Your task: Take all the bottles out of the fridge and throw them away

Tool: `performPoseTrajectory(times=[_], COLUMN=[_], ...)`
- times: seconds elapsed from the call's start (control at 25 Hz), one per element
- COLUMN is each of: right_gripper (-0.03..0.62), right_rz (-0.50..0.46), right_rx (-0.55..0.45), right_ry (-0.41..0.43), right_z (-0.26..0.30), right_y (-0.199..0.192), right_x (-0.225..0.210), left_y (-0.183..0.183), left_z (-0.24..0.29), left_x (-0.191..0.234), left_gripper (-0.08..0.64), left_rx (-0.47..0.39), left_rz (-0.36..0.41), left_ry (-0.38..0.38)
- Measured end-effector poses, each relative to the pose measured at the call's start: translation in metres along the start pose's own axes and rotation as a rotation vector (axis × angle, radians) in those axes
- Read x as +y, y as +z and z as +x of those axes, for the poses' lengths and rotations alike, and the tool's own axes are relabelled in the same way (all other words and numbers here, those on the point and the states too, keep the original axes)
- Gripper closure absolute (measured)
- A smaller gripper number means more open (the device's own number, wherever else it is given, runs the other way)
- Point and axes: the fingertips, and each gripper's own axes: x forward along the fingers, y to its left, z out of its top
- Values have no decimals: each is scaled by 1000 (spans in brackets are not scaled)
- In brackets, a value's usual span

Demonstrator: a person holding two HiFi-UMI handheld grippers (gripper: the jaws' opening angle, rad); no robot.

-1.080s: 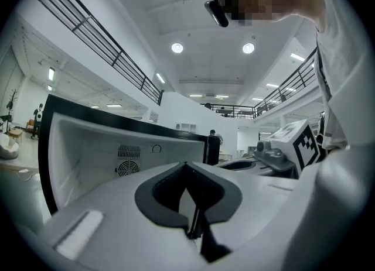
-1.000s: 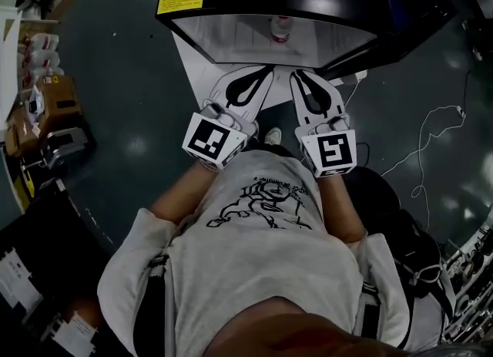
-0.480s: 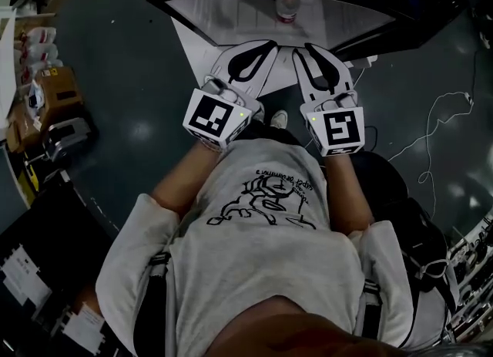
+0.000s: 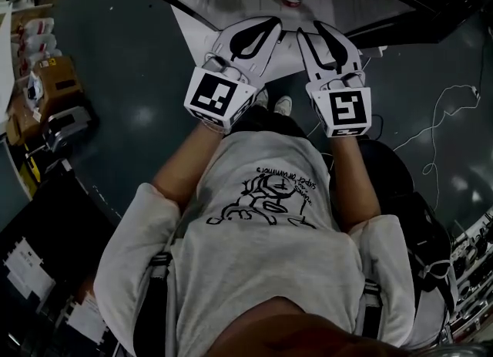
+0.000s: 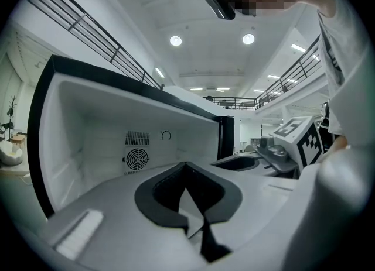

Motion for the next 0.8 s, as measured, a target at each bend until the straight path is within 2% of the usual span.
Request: performPoseTrajectory(times=[0.4,0.8], right_gripper=[505,485], right_rz=[-22,-29], right_rx=[-4,-28], right_ry=[22,-12], right_z=[24,47], right_y=[-8,-9], right_x=[-9,-26], left_y=[-14,-20], left_z=[9,23], left_x=[15,30], left_gripper=[551,551], left_rx=[19,3], left_rz=[16,28], left_ry=[31,43])
